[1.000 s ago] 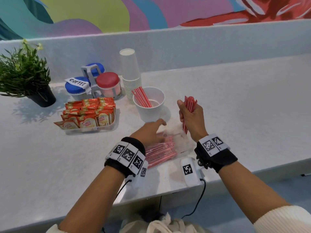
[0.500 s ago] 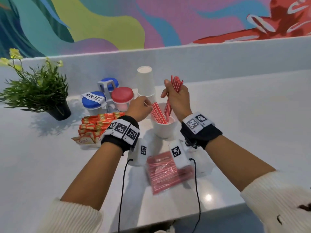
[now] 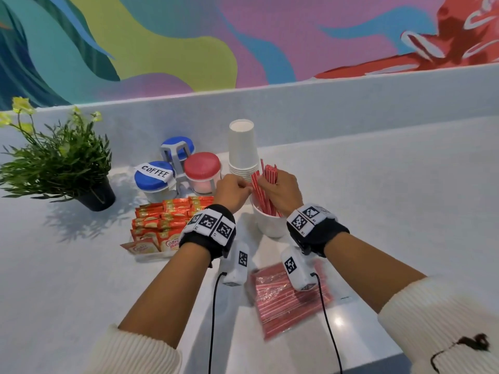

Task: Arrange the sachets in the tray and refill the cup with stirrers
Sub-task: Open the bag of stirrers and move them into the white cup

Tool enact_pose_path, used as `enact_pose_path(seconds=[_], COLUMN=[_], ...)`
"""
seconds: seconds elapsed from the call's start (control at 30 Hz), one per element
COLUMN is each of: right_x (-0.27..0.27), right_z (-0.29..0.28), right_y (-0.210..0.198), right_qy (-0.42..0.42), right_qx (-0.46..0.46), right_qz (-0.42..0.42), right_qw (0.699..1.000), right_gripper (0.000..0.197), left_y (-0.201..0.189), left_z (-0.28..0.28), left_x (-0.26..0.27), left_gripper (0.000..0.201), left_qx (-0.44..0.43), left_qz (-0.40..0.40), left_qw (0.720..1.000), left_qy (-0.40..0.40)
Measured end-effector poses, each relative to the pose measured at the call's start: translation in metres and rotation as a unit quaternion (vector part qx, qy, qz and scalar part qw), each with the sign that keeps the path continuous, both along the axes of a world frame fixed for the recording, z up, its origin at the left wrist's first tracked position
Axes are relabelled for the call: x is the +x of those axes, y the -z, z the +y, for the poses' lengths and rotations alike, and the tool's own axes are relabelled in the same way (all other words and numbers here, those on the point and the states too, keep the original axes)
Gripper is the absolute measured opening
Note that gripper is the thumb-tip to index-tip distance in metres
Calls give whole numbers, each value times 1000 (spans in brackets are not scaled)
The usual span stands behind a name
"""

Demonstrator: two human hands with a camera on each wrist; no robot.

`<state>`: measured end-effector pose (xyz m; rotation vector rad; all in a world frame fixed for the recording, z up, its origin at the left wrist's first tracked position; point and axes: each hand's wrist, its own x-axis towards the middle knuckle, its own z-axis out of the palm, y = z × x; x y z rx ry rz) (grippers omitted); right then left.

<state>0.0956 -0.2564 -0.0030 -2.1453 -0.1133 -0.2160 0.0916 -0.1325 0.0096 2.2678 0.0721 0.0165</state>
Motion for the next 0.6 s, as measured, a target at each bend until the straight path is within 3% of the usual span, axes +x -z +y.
enact_pose_path(seconds=[0.17,0.27,0.33,0.47,0.6], right_x=[1,7,7,2,0], right_z=[-3,-8,-10,-12,-10], right_y=[1,6,8,14,13], right_qy=[-55,-52,-48,-13,-13], right_qx=[-70,-63,-116,-244,-262], right_qz=[30,54,60,61,56], right_qw=[996,995,990,968,963], right_gripper=[21,32,42,67,63], left_y=[2,5,7,5,6], left_z=[3,7,9,2,-5], left_x=[4,6,7,5,4], left_gripper=[23,25,28,34,37], left_qx=[-34,-60,-71,-76,-55], left_qz=[-14,-8,-11,-17,-27], left_qw=[999,997,996,997,998], left_qy=[-18,-47,-51,-9,25])
